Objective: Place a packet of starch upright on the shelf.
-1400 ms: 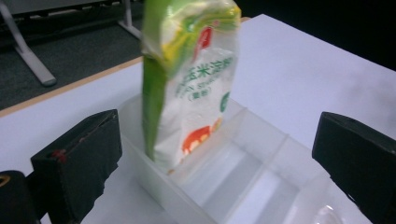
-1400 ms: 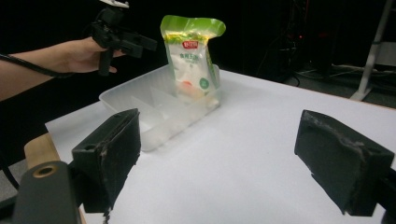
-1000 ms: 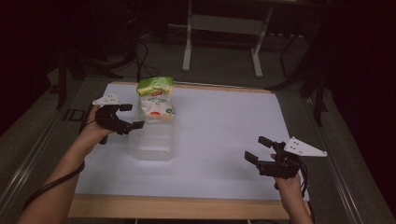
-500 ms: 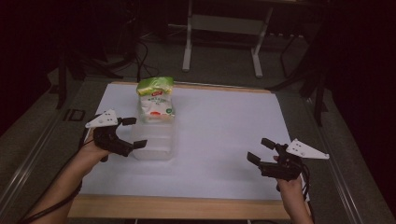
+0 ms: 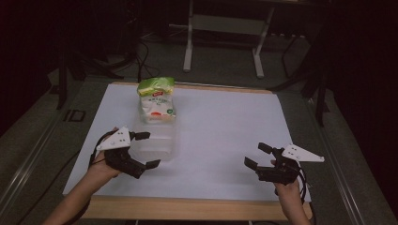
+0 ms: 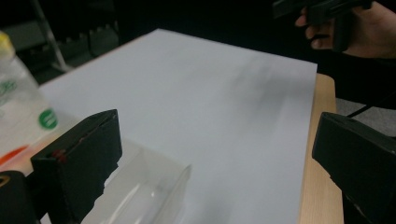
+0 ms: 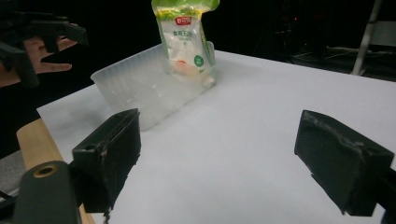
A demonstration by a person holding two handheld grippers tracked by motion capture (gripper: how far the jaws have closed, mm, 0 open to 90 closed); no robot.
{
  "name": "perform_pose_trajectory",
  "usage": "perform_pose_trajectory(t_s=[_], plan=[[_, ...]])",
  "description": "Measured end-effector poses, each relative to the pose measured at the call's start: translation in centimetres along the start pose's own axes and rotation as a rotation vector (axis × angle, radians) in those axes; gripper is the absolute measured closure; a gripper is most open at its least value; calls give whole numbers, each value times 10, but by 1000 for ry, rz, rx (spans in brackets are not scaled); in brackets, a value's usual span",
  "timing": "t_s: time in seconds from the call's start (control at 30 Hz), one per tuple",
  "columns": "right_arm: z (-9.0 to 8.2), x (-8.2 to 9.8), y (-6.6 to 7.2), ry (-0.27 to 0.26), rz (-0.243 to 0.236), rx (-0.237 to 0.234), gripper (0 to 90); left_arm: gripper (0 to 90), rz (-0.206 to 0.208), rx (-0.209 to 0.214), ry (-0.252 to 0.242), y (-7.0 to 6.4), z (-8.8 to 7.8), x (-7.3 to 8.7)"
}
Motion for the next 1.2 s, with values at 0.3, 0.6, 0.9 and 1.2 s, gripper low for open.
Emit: perform_pose_trajectory(t_s=[0.3,0.6,0.9,1.2], plan=[[-3,2,0,-6,1,0,144,19,9,141,5,-53,27,-3],[-4,3,3,-6,-4,-3,144,19,0,186,5,-78,43,4],[-3,6,3,3,-8,-11,144,19,30,213,44,-96,60,18],[0,11,5,14,-14,-22,144,19,10,193,53,-102,69,31]])
Point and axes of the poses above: each handheld gripper's, and its own axes: z roughly forward along the jaws, x roughly out of its underside, y roughly to its left, the point moved 8 cm from there along z, roughly forward along the jaws, and after that the axes turned 5 degrees about z, right-handed, at the moved point
